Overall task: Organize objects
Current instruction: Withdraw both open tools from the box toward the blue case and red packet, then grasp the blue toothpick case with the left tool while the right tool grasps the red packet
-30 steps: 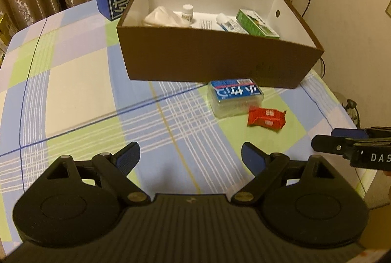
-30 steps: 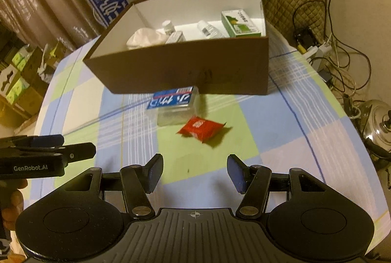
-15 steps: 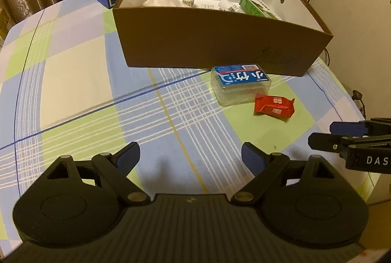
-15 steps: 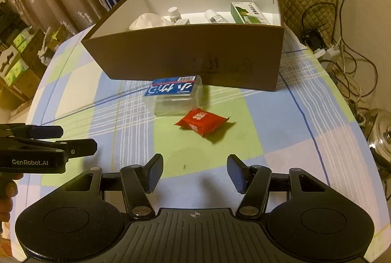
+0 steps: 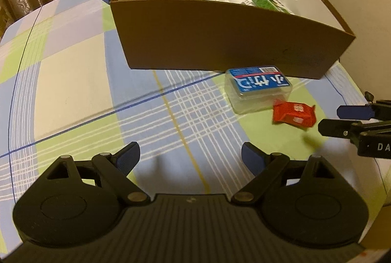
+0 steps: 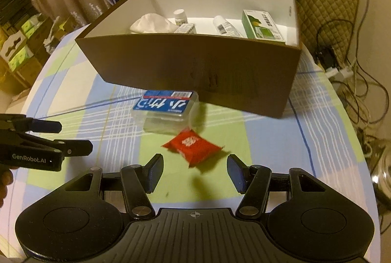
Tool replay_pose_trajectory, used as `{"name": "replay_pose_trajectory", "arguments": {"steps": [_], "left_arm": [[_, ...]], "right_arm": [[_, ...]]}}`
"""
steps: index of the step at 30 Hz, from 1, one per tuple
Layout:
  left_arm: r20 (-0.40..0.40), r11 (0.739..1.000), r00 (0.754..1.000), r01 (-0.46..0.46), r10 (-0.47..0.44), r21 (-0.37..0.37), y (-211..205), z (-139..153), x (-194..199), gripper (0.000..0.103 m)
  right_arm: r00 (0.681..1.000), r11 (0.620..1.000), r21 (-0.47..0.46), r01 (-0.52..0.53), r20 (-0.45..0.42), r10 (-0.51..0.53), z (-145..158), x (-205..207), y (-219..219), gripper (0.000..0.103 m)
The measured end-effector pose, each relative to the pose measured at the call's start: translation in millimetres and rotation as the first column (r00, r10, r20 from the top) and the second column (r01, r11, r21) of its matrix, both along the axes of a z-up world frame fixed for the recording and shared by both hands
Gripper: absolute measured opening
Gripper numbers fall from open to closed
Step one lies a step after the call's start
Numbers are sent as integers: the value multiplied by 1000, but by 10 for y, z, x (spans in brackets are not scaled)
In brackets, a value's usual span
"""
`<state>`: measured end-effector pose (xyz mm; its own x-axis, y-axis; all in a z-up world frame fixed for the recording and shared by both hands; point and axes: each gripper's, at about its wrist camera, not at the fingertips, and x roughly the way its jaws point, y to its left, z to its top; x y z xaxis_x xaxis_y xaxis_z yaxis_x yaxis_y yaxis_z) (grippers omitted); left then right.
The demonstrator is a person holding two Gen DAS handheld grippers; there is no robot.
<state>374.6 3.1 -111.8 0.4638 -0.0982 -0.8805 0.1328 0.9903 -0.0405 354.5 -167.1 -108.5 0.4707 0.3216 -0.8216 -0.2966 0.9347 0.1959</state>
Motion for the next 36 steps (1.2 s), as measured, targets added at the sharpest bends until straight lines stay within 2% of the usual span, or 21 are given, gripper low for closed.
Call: {"name": "replay_pose_trajectory", "arguments": {"steps": [10,18,20,21,22,29,33,36], "left_arm": [[-13,999,999,-39,40,24,134,-117,197,88],[-17,998,999,-44,45,33,166,-149,252,88],[-19,999,999,-42,43,34,163,-159,258,88],[-20,999,999,-39,40,34,162,-165,257,88],[-20,999,999,-37,37,34,162,-169,255,88],[-6,999,1000,23,-23,24,68,-184,273,88],[25,994,994,104,-105,11,-39,-196,323,88],[72,980,978,197,-196,-3,-126,-235,402,88]], "right_arm": [[984,983,-43,-177,13,178,-198,285,151,55],[967,966,-55,-253,-27,252,-408,395,198,55],[964,962,-50,-267,-18,267,-428,357,193,47],[962,961,-48,-274,-19,273,-439,336,193,35],[961,960,-52,-276,-16,276,-444,311,191,32],[972,971,-40,-235,-17,234,-417,124,64,28],[988,987,-41,-154,-21,153,-385,45,-119,28],[996,995,-38,-87,-29,86,-366,-2,-285,28]]}}
